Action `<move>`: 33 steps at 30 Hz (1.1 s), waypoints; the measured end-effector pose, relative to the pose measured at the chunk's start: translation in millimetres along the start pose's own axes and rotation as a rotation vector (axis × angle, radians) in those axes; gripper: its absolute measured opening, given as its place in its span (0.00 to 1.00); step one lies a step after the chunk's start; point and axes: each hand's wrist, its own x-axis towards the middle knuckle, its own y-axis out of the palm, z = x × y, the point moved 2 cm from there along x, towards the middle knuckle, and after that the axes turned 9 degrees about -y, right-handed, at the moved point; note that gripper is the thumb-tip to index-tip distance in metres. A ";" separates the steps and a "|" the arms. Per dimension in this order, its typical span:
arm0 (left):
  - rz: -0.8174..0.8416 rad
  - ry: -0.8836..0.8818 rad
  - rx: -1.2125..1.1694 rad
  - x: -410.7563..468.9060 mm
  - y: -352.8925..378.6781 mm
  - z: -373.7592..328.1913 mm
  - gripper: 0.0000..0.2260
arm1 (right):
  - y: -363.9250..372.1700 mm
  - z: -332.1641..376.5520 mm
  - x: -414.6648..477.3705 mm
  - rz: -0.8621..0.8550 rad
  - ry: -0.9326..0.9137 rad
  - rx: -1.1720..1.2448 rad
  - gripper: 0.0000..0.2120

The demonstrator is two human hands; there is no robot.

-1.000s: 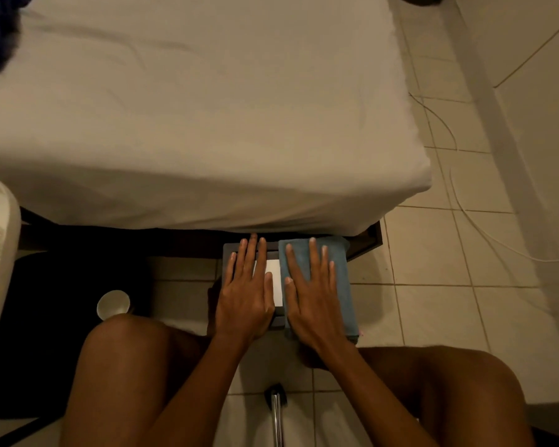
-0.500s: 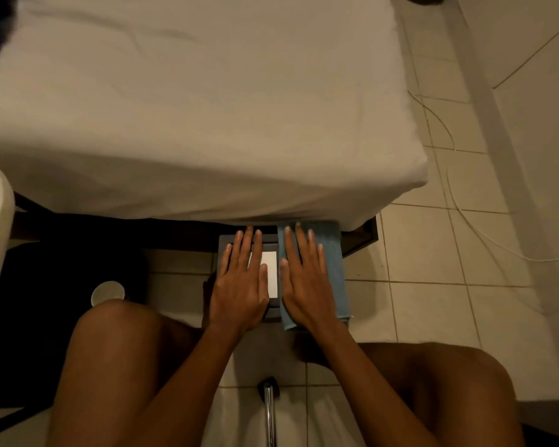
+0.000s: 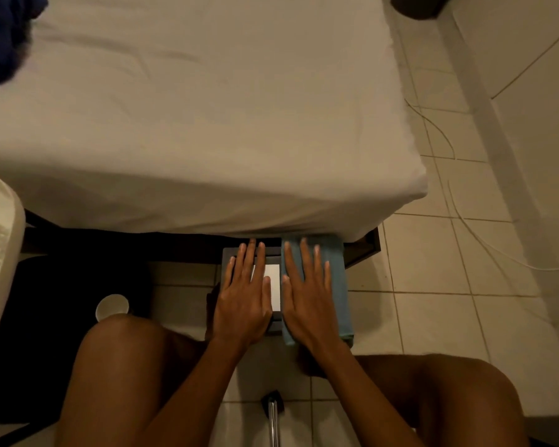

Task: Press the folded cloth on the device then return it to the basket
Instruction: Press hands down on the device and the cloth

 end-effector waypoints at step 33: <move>-0.040 -0.015 0.005 0.4 1.2 0.8 0.26 | 3.5 6.0 -27.9 0.041 0.056 -0.025 0.27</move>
